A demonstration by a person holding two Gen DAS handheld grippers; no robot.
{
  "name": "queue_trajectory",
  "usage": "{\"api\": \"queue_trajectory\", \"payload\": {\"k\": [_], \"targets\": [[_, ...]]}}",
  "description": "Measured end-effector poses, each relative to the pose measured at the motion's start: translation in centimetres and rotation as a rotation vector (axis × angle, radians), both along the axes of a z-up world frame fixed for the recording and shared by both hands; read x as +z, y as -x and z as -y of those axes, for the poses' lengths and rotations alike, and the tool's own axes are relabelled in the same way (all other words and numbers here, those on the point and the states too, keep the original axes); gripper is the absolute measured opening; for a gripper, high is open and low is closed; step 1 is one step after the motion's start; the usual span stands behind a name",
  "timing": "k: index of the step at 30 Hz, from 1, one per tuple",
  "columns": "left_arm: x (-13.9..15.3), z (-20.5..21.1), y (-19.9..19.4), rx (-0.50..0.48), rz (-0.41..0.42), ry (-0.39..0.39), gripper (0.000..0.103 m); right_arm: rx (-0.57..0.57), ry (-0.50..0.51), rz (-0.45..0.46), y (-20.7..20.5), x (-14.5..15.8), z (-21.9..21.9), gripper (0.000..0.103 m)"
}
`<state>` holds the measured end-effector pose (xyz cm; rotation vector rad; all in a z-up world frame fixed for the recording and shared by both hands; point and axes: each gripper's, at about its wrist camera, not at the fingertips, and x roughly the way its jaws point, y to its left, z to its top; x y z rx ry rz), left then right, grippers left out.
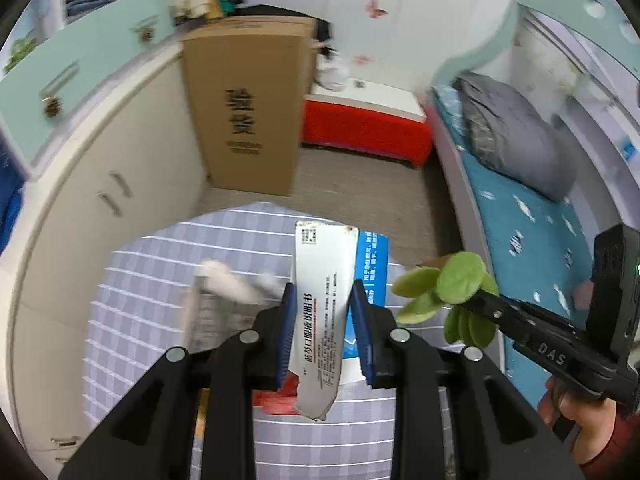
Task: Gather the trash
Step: 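Carry both items over the wastebasket and open both grippers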
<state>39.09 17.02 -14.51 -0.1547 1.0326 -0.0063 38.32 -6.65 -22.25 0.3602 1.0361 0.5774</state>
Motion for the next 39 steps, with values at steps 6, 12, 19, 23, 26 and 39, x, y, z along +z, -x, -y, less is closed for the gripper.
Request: {"api": "queue_trajectory", "payload": {"k": [6,12,19,23,26,39], "targets": [[-2.7,10.6,-2.4,-0.138,-0.062,0.023,0.026,-0.119,0.044,-0.019,-0.2,-0.8,8.9,0.017],[-6.6,20.6,-4.3,-0.251,-0.14,0.049,0.026,-0.236,0.133,-0.067,0.3,-3.3,19.0,0.017],[-11.7,28.3,-5.3,-0.274,-0.243,0.031,0.026,-0.318,0.211,-0.168,0.5,-7.7,27.3,0.017],[-14.1,30.9,-5.5,-0.263,-0.291,0.013,0.026,-0.325,0.225,-0.212,-0.1,-9.8,29.4,0.022],[-15.7,32.1,-5.7,-0.255,-0.326,0.006,0.027,-0.313,0.23,-0.247,-0.7,-11.4,30.4,0.043],[-18.2,35.4,-6.5,-0.284,-0.389,0.0,0.027,-0.285,0.255,-0.26,-0.9,-12.3,32.3,0.054]]}}
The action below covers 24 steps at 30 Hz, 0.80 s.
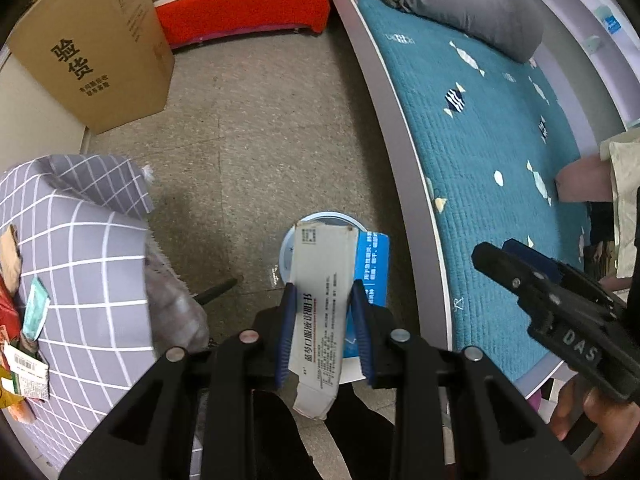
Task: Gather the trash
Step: 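Carry both items over the wastebasket and open both grippers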
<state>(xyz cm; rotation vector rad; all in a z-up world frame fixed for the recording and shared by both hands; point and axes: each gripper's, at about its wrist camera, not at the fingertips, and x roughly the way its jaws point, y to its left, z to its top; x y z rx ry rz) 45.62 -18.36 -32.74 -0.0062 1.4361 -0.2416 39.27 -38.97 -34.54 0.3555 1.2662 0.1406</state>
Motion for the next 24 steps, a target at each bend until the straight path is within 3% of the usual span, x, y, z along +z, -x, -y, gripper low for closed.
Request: {"api": "queue_trajectory", "payload": {"k": [18,19,21,24], "targets": [[0.2,6.2,-0.8,-0.11,-0.012,0.029,0.028,-0.072,-0.014,0.059,1.6,2.4,3.7,0.058],[0.3,6.5,-0.9,-0.112,-0.012,0.035,0.03,-0.078,-0.014,0.063,1.7,2.5,3.9,0.058],[0.3,6.8,-0.9,-0.111,-0.019,0.036,0.063,-0.087,-0.015,0.066,1.8,2.6,4.3,0.058],[0.5,6.9,-0.7,-0.117,-0.014,0.021,0.064,-0.096,-0.016,0.06,2.0,2.6,4.5,0.058]]}}
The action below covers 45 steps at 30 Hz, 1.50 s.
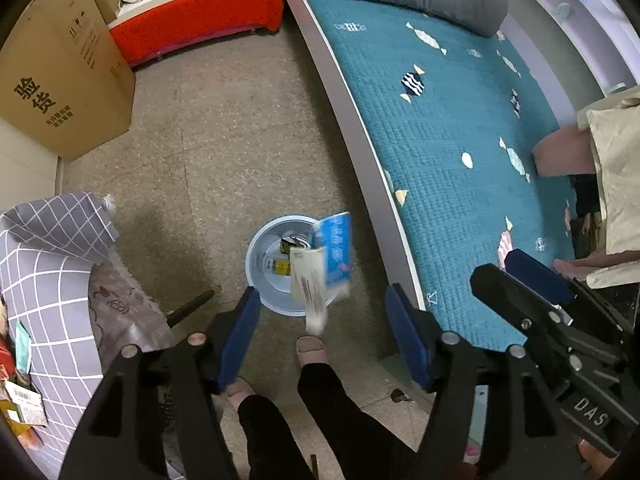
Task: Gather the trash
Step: 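Carry both items over the wastebasket and open both grippers, then move both tools back over the table toward the remaining trash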
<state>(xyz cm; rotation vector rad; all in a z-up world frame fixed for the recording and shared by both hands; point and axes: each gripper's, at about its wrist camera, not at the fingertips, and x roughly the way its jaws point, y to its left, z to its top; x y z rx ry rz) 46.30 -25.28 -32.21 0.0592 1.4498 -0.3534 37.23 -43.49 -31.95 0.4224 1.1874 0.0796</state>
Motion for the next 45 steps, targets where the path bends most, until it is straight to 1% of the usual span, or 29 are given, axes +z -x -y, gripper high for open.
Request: {"api": "queue_trajectory", "payload": {"k": [4,11,17,24,29,32,38,42,45], "targets": [[0.7,-0.8,0.8,0.012,0.013,-0.008,0.064,0.014,0.0,0.0,0.3,0.1,-0.7,0.058],[3.2,-4.6,2.4,0.096,0.053,-0.008,0.066,0.076,-0.006,0.028,0.7,1.2,-3.6,0.059],[6.4,-9.4,4.4,0.194,0.119,-0.001,0.068,0.178,0.005,0.065,0.9,3.3,-7.3,0.06],[9.3,-14.8,7.0,0.272,0.174,0.015,0.07,0.267,0.004,0.09,1.7,5.1,-11.7,0.06],[10.8,-19.3,8.8,0.31,0.196,0.014,0.07,0.311,-0.003,0.115,2.5,6.5,-16.1,0.061],[11.4,-21.7,9.5,0.332,0.205,0.017,0.07,0.323,-0.017,0.131,3.0,7.2,-18.9,0.061],[12.1,-28.1,11.3,0.38,0.219,0.037,0.07,0.355,-0.032,0.148,4.1,7.9,-24.6,0.061],[11.6,-31.9,12.7,0.414,0.222,0.053,0.071,0.373,-0.034,0.154,4.7,7.9,-27.8,0.061],[10.8,-34.7,13.6,0.444,0.205,0.056,0.071,0.374,-0.04,0.151,5.2,7.6,-30.2,0.061]]}}
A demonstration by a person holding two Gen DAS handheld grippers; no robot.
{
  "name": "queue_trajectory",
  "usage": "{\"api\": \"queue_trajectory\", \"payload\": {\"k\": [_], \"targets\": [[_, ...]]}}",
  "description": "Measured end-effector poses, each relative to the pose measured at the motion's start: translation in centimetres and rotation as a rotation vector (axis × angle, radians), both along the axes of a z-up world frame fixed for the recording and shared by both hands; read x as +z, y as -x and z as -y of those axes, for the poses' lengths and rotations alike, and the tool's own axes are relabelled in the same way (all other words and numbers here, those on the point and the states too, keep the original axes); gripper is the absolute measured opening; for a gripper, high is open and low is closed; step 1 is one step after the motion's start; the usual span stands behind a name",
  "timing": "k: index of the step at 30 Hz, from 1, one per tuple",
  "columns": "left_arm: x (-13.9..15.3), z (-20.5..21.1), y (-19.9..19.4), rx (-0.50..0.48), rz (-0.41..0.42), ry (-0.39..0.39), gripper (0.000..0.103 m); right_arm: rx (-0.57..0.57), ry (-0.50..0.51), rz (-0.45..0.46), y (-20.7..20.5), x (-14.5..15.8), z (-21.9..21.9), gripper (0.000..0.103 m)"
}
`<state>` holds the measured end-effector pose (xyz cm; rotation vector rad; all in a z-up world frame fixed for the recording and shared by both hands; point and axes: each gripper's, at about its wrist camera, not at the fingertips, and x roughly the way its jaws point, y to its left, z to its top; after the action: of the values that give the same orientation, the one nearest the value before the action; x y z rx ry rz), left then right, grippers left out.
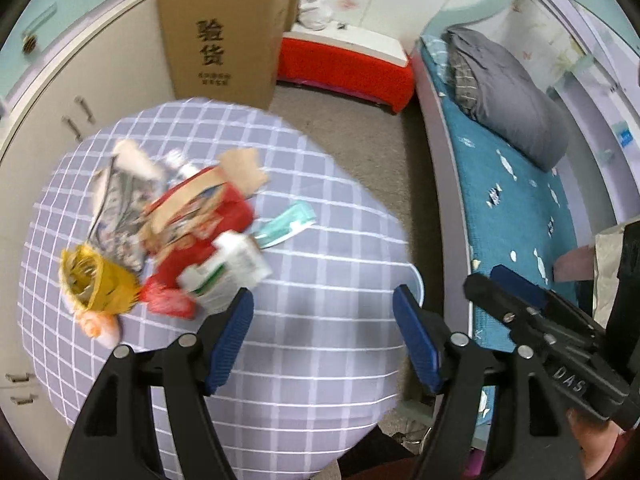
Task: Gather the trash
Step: 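Move both tools back over the table toward the remaining trash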
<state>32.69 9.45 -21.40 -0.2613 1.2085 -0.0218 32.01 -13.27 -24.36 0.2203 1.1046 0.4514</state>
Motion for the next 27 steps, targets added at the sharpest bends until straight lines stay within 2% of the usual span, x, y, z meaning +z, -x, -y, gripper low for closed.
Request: {"api": "queue_trajectory", "payload": {"k": [5,10,13,18,20,25,26,27], "targets": [[-1.4,-5.1,0.9,0.049,-0.026,0.012,0.071,0.005,-0.008,-0.023,0.4,-1.3,-3.8,0.061],[-2.0,-8.4,1.3,0.083,-0.034,0.027,0.071,0.017,-0.01,-0.064,0.4,-2.9,-6.7,0.061],[-1.5,-9.9,1.8,0.087,0.0,0.026,0.071,0.043,-0.009,-0.084,0.4,-3.7,-8.5,0.061],[0.0,-13.2,3.1,0.136,0.075,-0.031,0.071,0.086,-0.015,-0.106,0.5,-4.6,-11.6,0.062],[0.0,-15.2,3.7,0.186,0.069,-0.05,0.071,0.103,-0.019,-0.115,0.5,-4.9,-13.0,0.063],[-1.9,-19.5,4.4,0.288,-0.017,-0.015,0.07,0.111,-0.029,-0.14,0.5,-5.6,-15.1,0.064],[-2.3,-20.1,4.3,0.295,-0.032,0.008,0.069,0.105,-0.03,-0.149,0.4,-5.8,-15.3,0.065],[-2.6,-20.3,4.2,0.296,-0.04,0.019,0.063,0.1,-0.032,-0.155,0.3,-5.9,-15.4,0.066]]}}
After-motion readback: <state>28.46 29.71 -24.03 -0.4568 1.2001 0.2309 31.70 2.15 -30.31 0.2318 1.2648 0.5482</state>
